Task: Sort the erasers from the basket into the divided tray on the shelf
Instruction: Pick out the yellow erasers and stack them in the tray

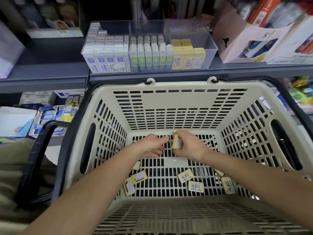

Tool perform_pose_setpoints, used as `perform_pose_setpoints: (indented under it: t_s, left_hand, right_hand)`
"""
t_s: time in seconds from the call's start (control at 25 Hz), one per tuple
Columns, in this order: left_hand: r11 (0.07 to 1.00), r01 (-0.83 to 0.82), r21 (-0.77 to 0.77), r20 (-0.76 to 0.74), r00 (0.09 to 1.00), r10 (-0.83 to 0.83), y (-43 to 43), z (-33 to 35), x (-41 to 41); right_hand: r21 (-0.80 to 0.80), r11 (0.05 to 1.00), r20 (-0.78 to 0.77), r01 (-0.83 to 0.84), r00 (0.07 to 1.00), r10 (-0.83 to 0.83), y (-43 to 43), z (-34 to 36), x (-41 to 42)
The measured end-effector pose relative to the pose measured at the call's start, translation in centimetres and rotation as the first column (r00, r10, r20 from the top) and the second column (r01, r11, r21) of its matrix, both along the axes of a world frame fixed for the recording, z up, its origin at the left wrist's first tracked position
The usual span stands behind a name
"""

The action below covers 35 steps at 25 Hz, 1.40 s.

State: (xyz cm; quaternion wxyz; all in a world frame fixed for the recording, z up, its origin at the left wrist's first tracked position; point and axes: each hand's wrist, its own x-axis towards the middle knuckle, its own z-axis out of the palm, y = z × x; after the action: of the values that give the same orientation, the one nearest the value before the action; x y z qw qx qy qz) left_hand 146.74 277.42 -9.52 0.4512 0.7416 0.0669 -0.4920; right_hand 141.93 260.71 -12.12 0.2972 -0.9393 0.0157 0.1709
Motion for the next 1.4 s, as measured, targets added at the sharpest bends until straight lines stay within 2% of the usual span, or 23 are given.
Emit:
perform_pose_setpoints:
  t_s: [0.08,0.2,0.28,0.36,0.44,0.52,0.56,0.64,0.72,0.8,0.88,0.96,1.0,1.04,1.08,1.16,1.24,1.32,1.36,1.4]
  left_hand:
    - [0.997,-0.053,-0.050,-0.124,0.991,0.046,0.0,-0.4,0.0]
    - [0.987,-0.155,-0.039,-0.071,0.986,0.152,0.4,-0.8,0.4]
    - [0.983,-0.182,-0.029,-0.058,0.982,0.181,0.7,-1.1,0.7]
    - [0.981,-0.182,-0.071,-0.122,0.977,0.173,1.0,-1.3,0.7]
    - [0.967,-0.165,-0.194,-0.235,0.965,0.117,1.0,-1.2,0.5]
    - [0.911,-0.230,-0.341,-0.354,0.929,0.102,1.2,-1.0,0.5]
    - [0.879,-0.292,-0.378,-0.399,0.908,0.130,1.3,-0.9,0.6]
    - [0.861,-0.383,-0.335,-0.399,0.885,0.238,1.5,-1.1,0.8]
    - [0.873,-0.422,-0.245,-0.335,0.882,0.332,1.8,-1.4,1.1]
    - [0.857,-0.470,-0.212,-0.314,0.863,0.396,2.0,-1.5,1.4]
    - [0.836,-0.513,-0.198,-0.296,0.844,0.447,2.3,-1.6,1.7]
    - [0.837,-0.523,-0.162,-0.265,0.840,0.474,2.4,-1.6,1.6]
    - [0.842,-0.520,-0.146,-0.255,0.842,0.476,2.5,-1.7,1.5]
    - [0.843,-0.517,-0.149,-0.257,0.843,0.472,2.5,-1.8,1.4]
    - [0.838,-0.516,-0.180,-0.273,0.844,0.461,2.4,-1.8,1.3]
    - [0.819,-0.506,-0.270,-0.294,0.853,0.430,2.4,-1.5,1.2]
    - [0.797,-0.528,-0.294,-0.263,0.846,0.463,2.6,-1.3,1.6]
    - [0.768,-0.583,-0.266,-0.242,0.811,0.532,3.2,-1.2,2.3]
    - [0.764,-0.592,-0.257,-0.236,0.805,0.544,3.5,-1.2,2.5]
    - [0.765,-0.593,-0.250,-0.229,0.804,0.548,3.8,-1.2,2.6]
  right_hand:
    - [-0.067,0.997,-0.034,-0.026,0.999,0.024,0.5,-0.1,0.4]
    - [-0.294,0.953,-0.118,-0.073,0.992,0.039,0.4,-0.6,0.3]
    - [-0.352,0.932,-0.129,-0.082,0.991,0.039,0.5,-0.8,0.2]
    - [-0.247,0.964,-0.086,-0.094,0.994,0.075,0.9,-0.6,0.1]
    - [0.001,0.995,0.013,-0.103,0.995,0.103,1.9,0.0,0.1]
    - [0.178,0.977,0.074,-0.120,0.991,0.108,2.7,0.6,0.2]
    - [0.199,0.971,0.083,-0.130,0.990,0.116,2.8,0.8,0.3]
    - [0.109,0.985,0.108,-0.131,0.987,0.119,1.8,0.8,0.7]
    - [-0.104,0.994,0.173,-0.041,0.983,0.059,0.0,0.5,1.2]
    - [-0.321,0.947,0.209,0.003,0.976,0.068,-1.3,-0.1,1.5]
    - [-0.375,0.927,0.161,-0.008,0.984,0.073,-1.6,-0.6,1.9]
    - [-0.307,0.951,0.099,0.015,0.995,0.017,-0.9,-0.3,2.4]
    - [-0.215,0.976,0.067,0.045,0.997,-0.031,-0.4,-0.2,2.5]
    - [-0.059,0.992,0.017,0.108,0.994,-0.107,0.2,-0.1,2.5]
    - [0.131,0.971,-0.068,0.200,0.979,-0.192,1.0,0.0,2.4]
    - [0.409,0.843,-0.236,0.348,0.933,-0.271,2.8,0.3,2.1]
    - [0.552,0.739,-0.290,0.386,0.920,-0.264,3.7,0.7,2.2]
    - [0.638,0.638,-0.345,0.432,0.901,-0.264,4.1,1.0,2.5]
    - [0.648,0.616,-0.373,0.447,0.892,-0.255,4.2,1.0,2.6]
    - [0.630,0.644,-0.384,0.434,0.895,-0.227,4.4,0.9,2.4]
